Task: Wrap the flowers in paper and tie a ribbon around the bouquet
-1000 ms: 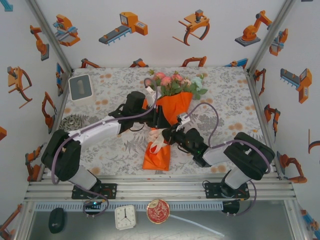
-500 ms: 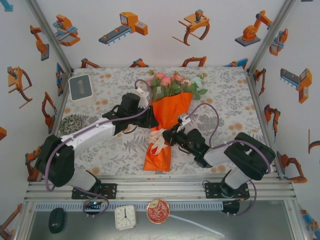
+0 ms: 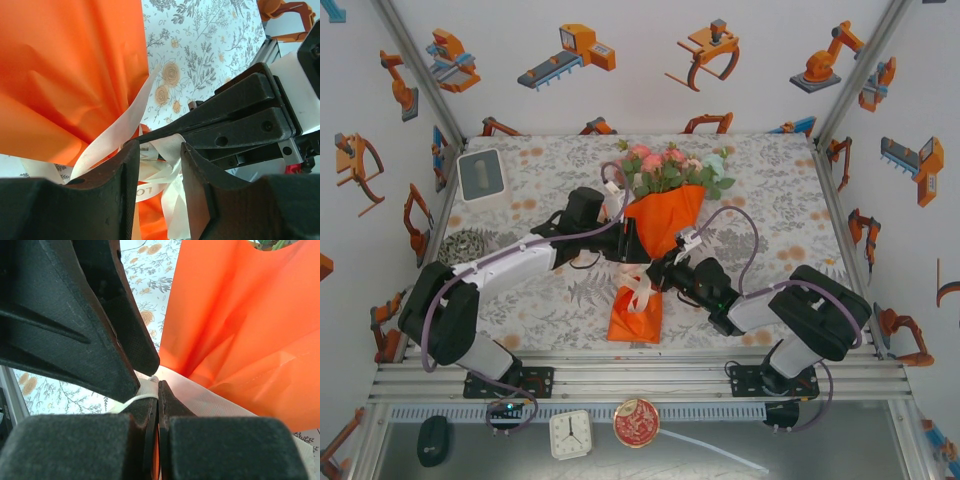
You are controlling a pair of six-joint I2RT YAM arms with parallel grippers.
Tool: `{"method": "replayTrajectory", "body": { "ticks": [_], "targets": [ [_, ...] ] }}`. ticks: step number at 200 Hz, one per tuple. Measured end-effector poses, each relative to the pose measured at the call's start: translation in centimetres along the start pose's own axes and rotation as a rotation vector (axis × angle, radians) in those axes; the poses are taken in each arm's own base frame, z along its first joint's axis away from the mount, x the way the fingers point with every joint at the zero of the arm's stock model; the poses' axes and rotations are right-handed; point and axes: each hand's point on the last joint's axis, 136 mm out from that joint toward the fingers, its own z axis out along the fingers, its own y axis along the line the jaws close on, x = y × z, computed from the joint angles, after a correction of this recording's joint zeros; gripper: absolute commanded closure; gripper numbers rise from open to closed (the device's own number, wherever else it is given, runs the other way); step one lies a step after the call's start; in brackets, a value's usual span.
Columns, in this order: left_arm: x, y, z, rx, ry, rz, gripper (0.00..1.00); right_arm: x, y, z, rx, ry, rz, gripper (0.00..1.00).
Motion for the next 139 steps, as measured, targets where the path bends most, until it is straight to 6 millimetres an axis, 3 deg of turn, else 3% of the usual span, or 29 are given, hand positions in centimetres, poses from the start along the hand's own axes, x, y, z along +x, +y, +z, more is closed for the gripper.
{"method": "replayTrajectory", "body": {
  "ticks": [60, 110, 139],
  "targets": [
    [1.0, 1.1, 1.0, -0.012, 0.038, -0.024, 0.59, 0.5, -0.6, -0.1, 0.019, 0.02, 0.001, 1.0],
    [1.2, 2.0, 0.1, 0.008, -0.015, -0.06, 0.55, 0.4, -0.4, -0.2, 0.012, 0.018, 0.001, 1.0],
    [0.1, 2.9, -1.0, -0.014, -0.076, -0.092, 0.68, 0.1, -0.1, -0.2, -0.002, 0.01, 0.001, 1.0]
  ]
}}
